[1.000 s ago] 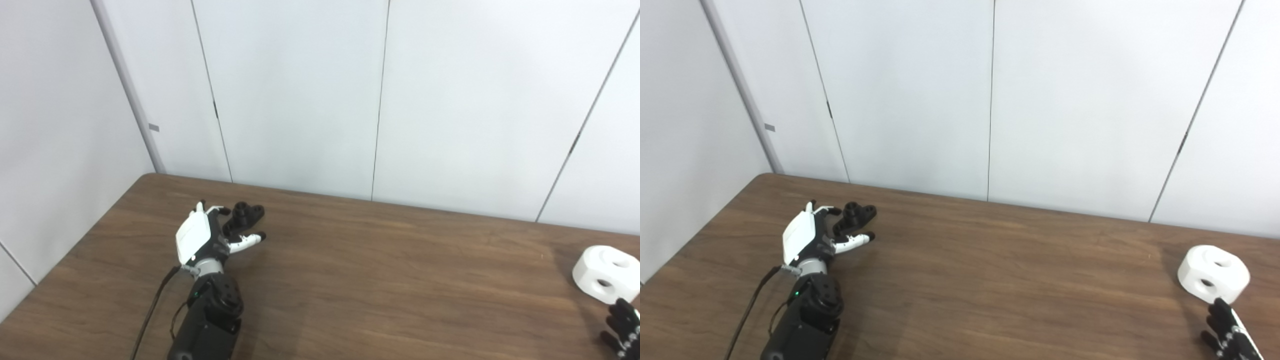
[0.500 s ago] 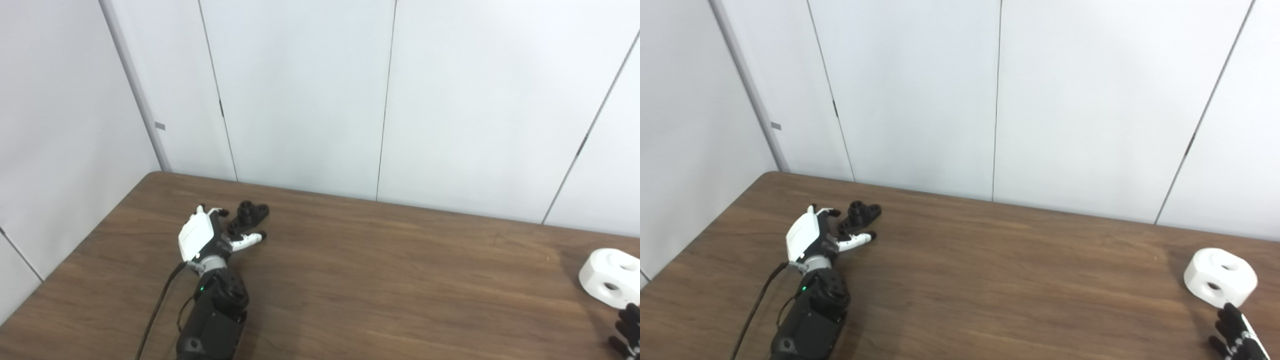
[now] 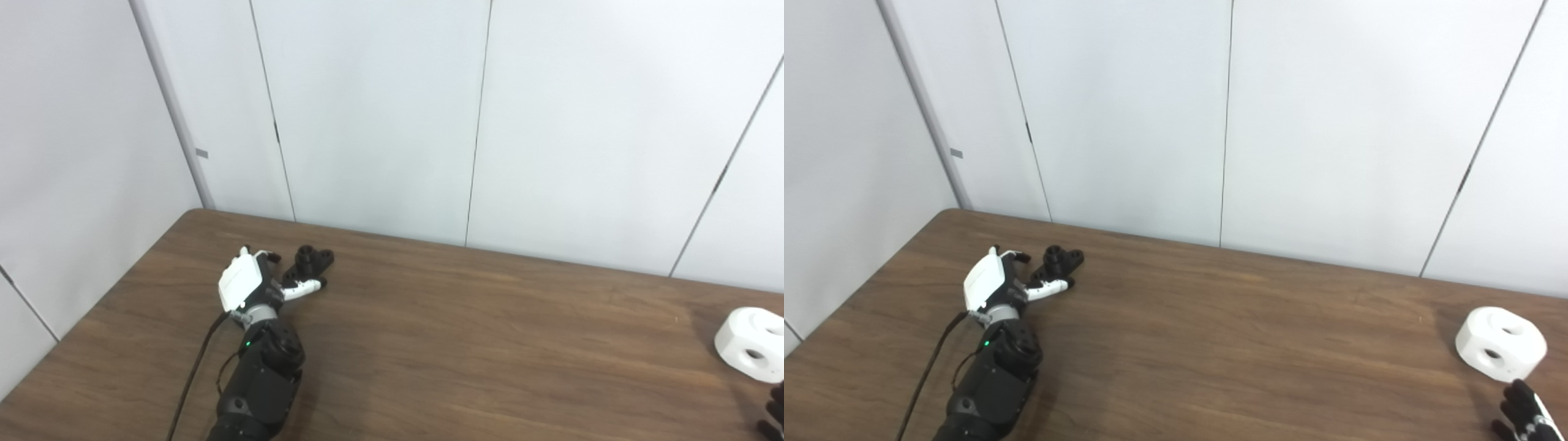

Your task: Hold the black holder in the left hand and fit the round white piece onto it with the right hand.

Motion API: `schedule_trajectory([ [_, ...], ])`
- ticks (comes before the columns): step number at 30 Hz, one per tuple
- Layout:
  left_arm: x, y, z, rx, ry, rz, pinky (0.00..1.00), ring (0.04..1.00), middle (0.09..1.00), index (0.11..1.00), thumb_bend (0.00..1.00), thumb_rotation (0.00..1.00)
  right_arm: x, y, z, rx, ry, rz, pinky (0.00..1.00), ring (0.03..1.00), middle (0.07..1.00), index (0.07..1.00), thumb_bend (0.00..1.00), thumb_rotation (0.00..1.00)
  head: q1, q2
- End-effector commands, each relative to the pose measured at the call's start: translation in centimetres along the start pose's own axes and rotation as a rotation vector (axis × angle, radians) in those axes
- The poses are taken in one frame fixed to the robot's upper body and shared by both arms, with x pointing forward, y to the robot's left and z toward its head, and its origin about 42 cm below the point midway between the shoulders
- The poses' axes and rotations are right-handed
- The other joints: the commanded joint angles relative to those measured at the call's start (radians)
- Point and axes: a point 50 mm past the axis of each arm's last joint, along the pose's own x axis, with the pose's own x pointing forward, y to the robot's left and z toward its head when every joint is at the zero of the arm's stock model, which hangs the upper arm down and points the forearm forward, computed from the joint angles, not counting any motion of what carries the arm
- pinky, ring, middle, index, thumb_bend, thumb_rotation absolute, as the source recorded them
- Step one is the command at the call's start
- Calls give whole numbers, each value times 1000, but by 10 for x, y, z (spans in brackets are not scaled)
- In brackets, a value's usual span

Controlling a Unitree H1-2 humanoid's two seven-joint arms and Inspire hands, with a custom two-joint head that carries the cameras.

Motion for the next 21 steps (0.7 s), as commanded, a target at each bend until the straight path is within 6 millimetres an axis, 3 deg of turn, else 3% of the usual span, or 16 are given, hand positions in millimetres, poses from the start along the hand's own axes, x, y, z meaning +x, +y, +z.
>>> schedule_trajectory([
  [1, 13, 11, 12, 14, -21, 3, 1000, 1000, 1000, 723, 979, 288, -18, -3, -13, -1, 67, -9, 1000, 1000, 1000, 1000, 1000, 660, -3, 2],
  [11, 11, -1, 4, 72, -19, -134, 1000, 1000, 1000, 668, 960, 249, -18, 0, -10, -11, 72, -8, 1000, 1000, 1000, 1000, 1000, 680, -8, 7],
  [15, 5, -3, 7, 74, -45, -131, 1000, 1000, 1000, 582, 904, 180, -17, 0, -11, -6, 66, -4, 1000, 1000, 1000, 1000, 1000, 676, -6, 9],
  [16, 3, -4, 7, 75, -52, -124, 1000, 1000, 1000, 526, 680, 113, -17, 0, -11, -7, 65, -3, 1000, 1000, 1000, 1000, 1000, 678, -7, 9],
  [17, 1, -5, 7, 78, -58, -119, 1000, 1000, 1000, 508, 604, 88, -16, 0, -11, -7, 65, -3, 1000, 1000, 1000, 1000, 1000, 678, -7, 7],
  [21, -4, -10, 6, 82, -68, -112, 1000, 1000, 1000, 487, 529, 59, -16, 1, -11, -1, 69, -4, 1000, 1000, 1000, 1000, 1000, 675, -9, 7],
])
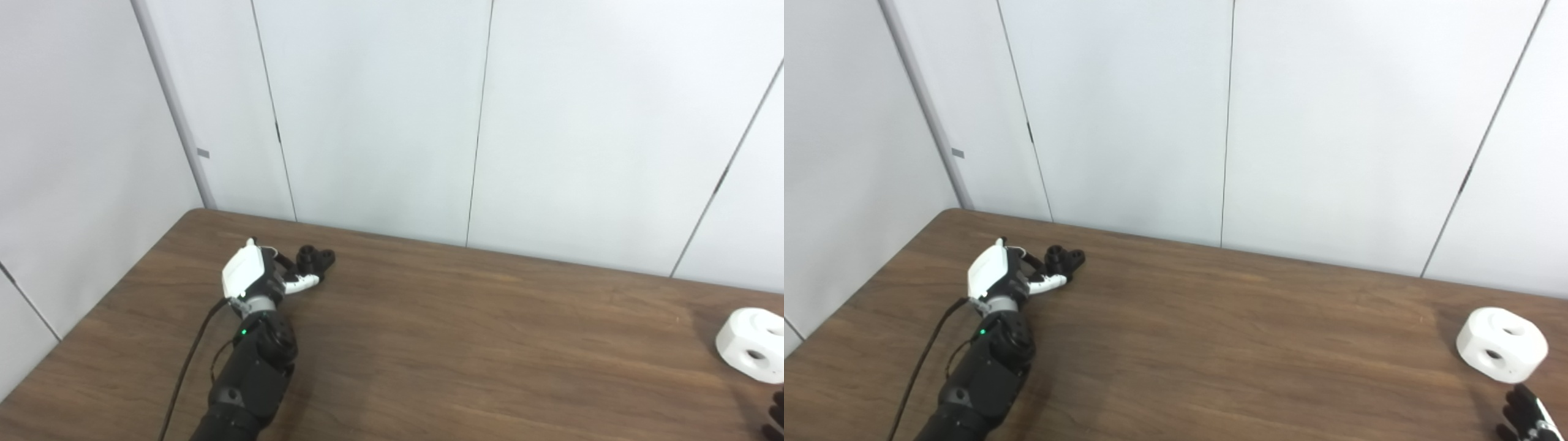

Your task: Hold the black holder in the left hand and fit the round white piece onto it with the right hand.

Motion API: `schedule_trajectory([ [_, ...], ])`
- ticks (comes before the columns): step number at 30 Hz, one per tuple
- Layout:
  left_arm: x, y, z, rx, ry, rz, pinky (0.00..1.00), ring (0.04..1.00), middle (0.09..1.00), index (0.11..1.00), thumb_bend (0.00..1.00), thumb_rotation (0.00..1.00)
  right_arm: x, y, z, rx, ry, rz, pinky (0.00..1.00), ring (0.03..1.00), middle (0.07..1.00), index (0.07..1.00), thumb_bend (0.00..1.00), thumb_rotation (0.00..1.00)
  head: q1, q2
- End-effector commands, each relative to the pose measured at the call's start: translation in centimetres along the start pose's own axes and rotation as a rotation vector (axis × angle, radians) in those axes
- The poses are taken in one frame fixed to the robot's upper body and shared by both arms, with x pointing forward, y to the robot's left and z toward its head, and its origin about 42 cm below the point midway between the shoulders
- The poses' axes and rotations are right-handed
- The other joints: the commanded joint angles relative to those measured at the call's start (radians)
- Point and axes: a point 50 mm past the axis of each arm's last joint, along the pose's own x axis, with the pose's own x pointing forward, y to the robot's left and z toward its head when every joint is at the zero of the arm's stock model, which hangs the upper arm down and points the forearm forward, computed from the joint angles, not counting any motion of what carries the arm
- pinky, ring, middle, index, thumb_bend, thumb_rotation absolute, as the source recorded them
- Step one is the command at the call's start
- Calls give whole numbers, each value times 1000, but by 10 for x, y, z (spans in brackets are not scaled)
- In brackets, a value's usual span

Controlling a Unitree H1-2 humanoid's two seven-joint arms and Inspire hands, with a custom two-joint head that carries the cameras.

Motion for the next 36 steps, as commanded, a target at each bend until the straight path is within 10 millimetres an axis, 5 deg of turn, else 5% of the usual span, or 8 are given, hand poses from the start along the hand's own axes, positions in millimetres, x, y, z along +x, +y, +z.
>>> schedule_trajectory([
  [1, -8, -12, 3, -5, -9, -35, 1000, 1000, 1000, 485, 527, 58, -11, 0, -11, 11, 56, -5, 1000, 1000, 1000, 1000, 1000, 674, 0, 1],
  [21, -23, -25, -9, -43, -123, -31, 1000, 1000, 950, 480, 523, 49, -11, 7, -8, 19, 57, -7, 1000, 1000, 1000, 1000, 1000, 664, -66, 17],
  [23, -25, -23, -10, -45, -135, -50, 1000, 1000, 956, 481, 523, 48, -11, 10, -7, 16, 56, -8, 898, 968, 959, 966, 1000, 658, -92, 22],
  [25, -25, -21, -14, -41, -145, -67, 1000, 1000, 956, 482, 523, 48, -10, 13, -5, 19, 54, -8, 653, 837, 859, 864, 1000, 636, -126, 30],
  [28, -29, -18, -19, -38, -167, -75, 1000, 1000, 947, 481, 523, 48, -9, 17, -5, 21, 39, 5, 517, 746, 797, 784, 1000, 624, -156, 39],
  [29, -31, -16, -21, -39, -178, -76, 1000, 1000, 945, 481, 523, 48, -8, 18, -6, 15, 34, 7, 549, 791, 830, 805, 1000, 633, -159, 40],
  [31, -35, -14, -22, -52, -202, -73, 1000, 1000, 944, 481, 523, 49, -8, 20, -5, 2, 30, 6, 885, 957, 964, 951, 1000, 661, -168, 42],
  [36, -47, -7, -18, -101, -252, -77, 1000, 1000, 953, 482, 523, 47, -5, 25, -3, -13, 31, 4, 997, 999, 1000, 999, 1000, 640, -170, 46],
])
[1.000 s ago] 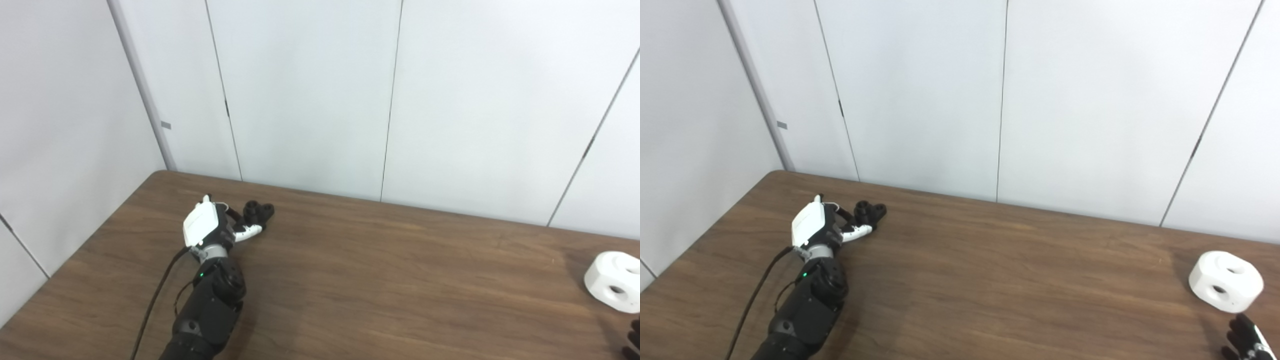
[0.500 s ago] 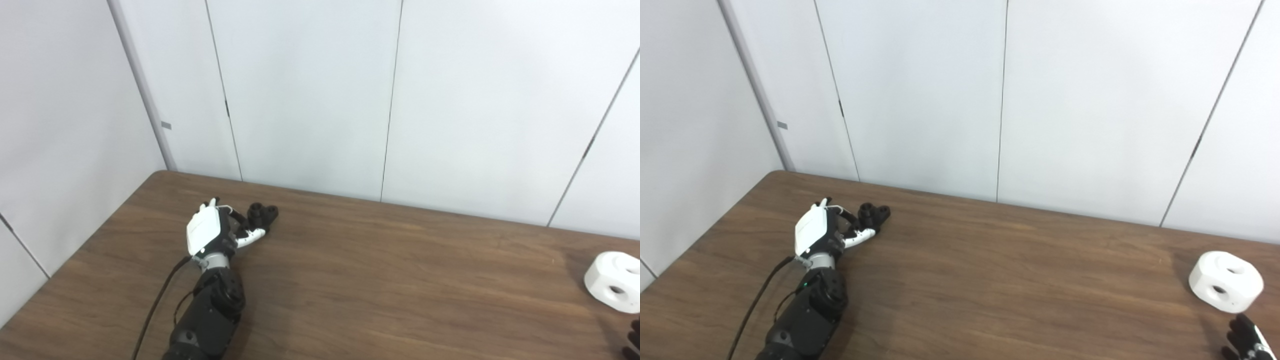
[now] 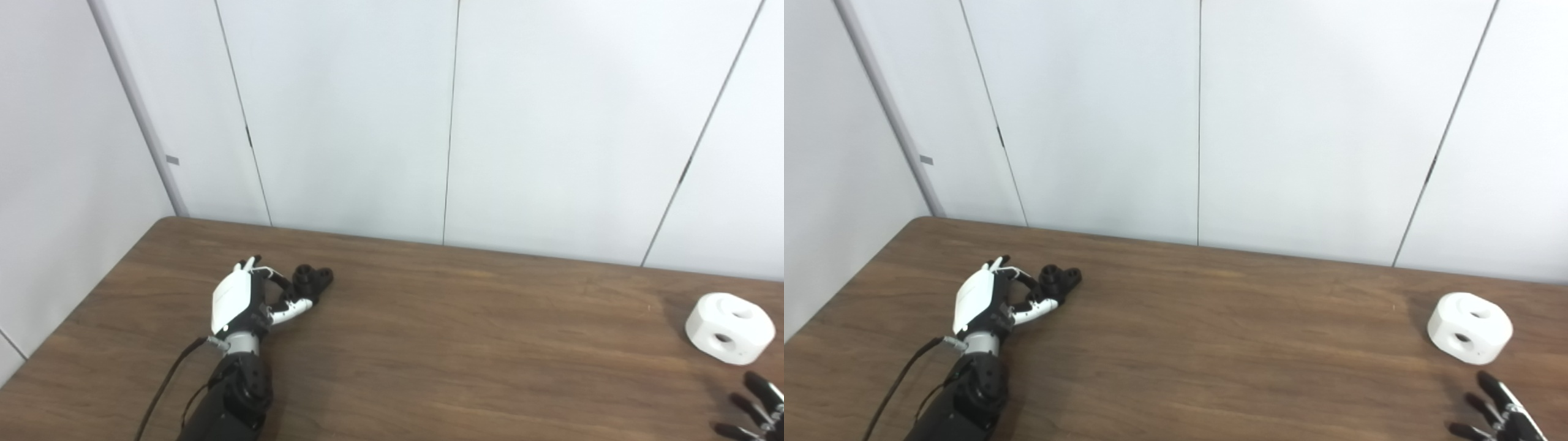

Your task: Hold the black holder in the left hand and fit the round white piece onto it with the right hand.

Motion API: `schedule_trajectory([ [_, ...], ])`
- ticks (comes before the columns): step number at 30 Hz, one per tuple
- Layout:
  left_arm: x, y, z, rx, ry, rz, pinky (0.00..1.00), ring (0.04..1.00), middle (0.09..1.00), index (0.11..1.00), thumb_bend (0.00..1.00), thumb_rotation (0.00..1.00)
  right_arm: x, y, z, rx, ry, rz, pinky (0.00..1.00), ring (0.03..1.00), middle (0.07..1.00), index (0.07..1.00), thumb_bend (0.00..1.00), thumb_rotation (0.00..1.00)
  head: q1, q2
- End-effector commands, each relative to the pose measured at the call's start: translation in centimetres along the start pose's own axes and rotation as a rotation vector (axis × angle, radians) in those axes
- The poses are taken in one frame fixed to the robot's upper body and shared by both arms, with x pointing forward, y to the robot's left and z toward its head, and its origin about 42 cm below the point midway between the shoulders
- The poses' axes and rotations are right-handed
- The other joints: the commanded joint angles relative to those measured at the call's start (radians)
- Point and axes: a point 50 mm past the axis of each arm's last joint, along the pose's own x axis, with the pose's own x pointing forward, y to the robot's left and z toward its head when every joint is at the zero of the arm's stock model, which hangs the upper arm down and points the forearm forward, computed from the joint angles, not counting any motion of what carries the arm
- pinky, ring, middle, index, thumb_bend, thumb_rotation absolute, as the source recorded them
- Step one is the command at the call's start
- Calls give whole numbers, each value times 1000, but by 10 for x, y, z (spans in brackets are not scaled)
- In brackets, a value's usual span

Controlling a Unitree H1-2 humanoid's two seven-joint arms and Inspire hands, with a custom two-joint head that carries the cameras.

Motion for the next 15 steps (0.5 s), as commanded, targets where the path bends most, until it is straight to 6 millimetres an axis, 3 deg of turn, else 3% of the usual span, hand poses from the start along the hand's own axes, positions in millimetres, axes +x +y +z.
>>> schedule_trajectory([
  [1, -6, -1, 10, -22, -51, -37, 1000, 1000, 955, 482, 523, 46, -2, 10, -6, -23, 33, 28, 999, 1000, 1000, 1000, 1000, 642, 1, 2],
  [15, -53, -13, 44, -40, -211, -179, 1000, 1000, 958, 481, 523, 49, 4, 17, -4, -29, 32, 22, 1000, 1000, 1000, 1000, 1000, 628, -22, 2],
])
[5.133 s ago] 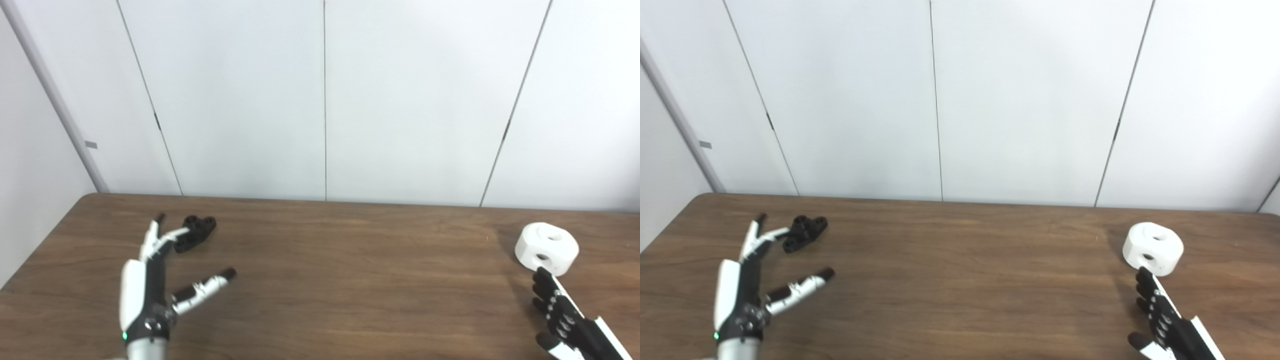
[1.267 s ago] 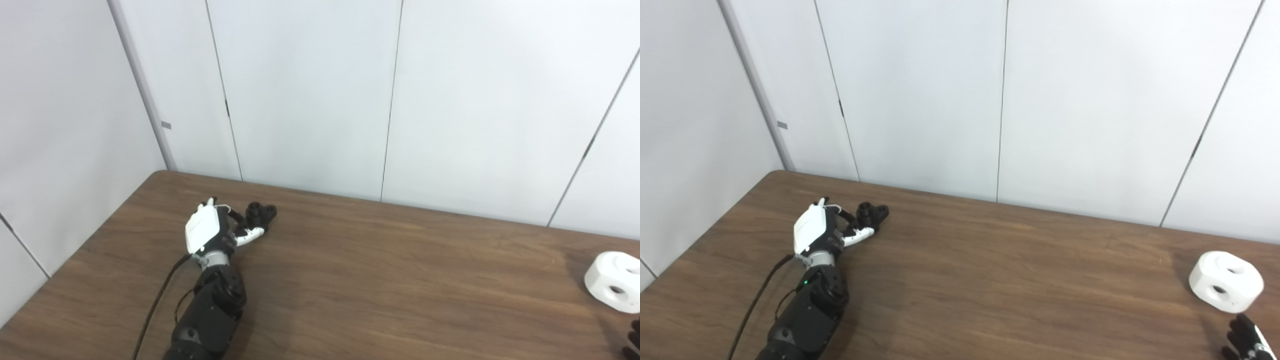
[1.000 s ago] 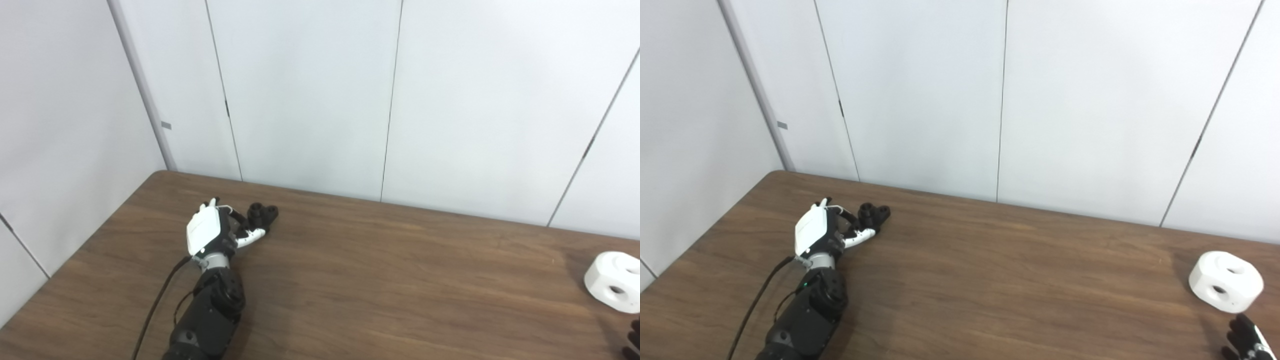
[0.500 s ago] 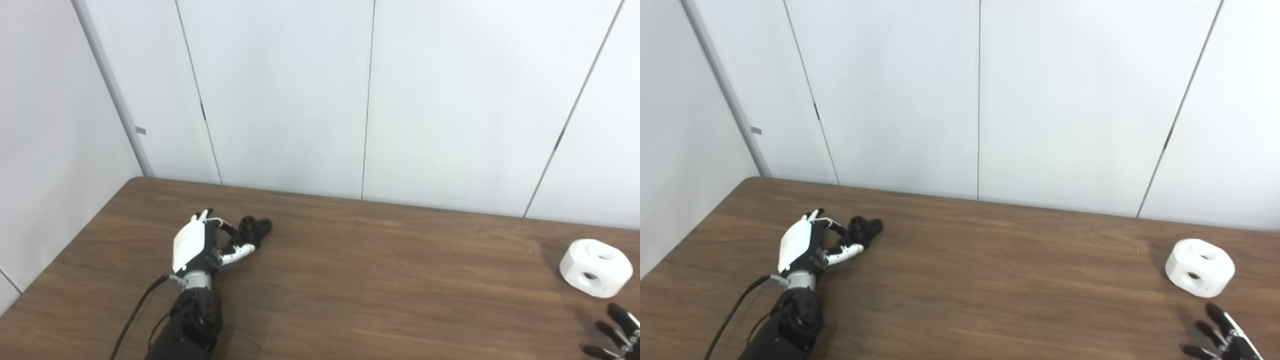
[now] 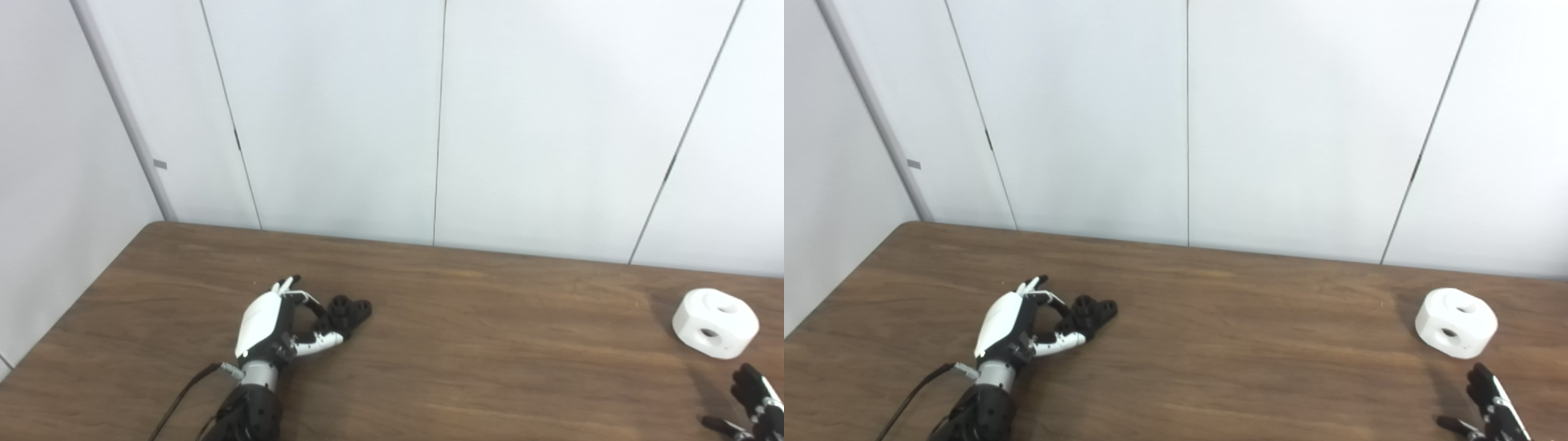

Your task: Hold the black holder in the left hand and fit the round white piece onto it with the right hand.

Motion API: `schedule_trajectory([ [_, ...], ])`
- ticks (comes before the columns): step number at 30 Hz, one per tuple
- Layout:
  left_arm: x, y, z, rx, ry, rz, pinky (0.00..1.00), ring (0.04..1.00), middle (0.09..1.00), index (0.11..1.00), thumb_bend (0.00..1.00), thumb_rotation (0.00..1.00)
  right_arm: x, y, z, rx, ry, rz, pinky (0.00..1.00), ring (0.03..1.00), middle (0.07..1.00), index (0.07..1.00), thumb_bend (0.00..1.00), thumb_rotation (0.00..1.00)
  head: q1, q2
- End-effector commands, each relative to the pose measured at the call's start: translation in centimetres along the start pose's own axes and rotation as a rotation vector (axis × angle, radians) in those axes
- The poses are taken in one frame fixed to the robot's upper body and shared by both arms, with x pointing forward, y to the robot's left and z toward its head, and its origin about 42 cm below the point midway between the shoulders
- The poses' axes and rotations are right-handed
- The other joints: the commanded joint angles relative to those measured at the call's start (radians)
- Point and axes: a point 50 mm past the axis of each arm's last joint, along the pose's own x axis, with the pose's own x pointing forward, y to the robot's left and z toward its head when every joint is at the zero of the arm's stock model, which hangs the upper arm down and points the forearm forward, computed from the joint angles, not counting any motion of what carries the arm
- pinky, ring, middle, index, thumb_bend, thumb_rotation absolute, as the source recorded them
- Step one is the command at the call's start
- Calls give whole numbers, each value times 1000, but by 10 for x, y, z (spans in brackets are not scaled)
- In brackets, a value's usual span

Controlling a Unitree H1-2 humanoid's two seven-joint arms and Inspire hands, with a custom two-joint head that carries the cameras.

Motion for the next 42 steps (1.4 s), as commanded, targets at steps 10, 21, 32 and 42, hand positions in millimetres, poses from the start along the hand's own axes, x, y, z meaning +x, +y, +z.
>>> schedule_trajectory([
  [10, -19, -20, 39, -63, -140, -54, 1000, 1000, 948, 481, 522, 47, 4, 18, 1, 4, 18, 24, 1000, 1000, 1000, 1000, 1000, 619, -41, 2],
  [21, -36, -41, 49, -134, -191, -124, 1000, 1000, 944, 481, 521, 46, 11, 34, 30, 116, -7, -37, 1000, 1000, 1000, 1000, 1000, 610, -133, 14],
  [32, -56, -49, 60, -173, -252, -169, 1000, 1000, 956, 481, 521, 45, 12, 39, 37, 60, -62, -41, 1000, 1000, 1000, 1000, 983, 626, -190, 22],
  [42, -67, -65, 65, -186, -264, -218, 1000, 1000, 952, 481, 521, 46, 18, 10, 44, -127, -120, -128, 1000, 1000, 1000, 1000, 978, 622, -222, 38],
])
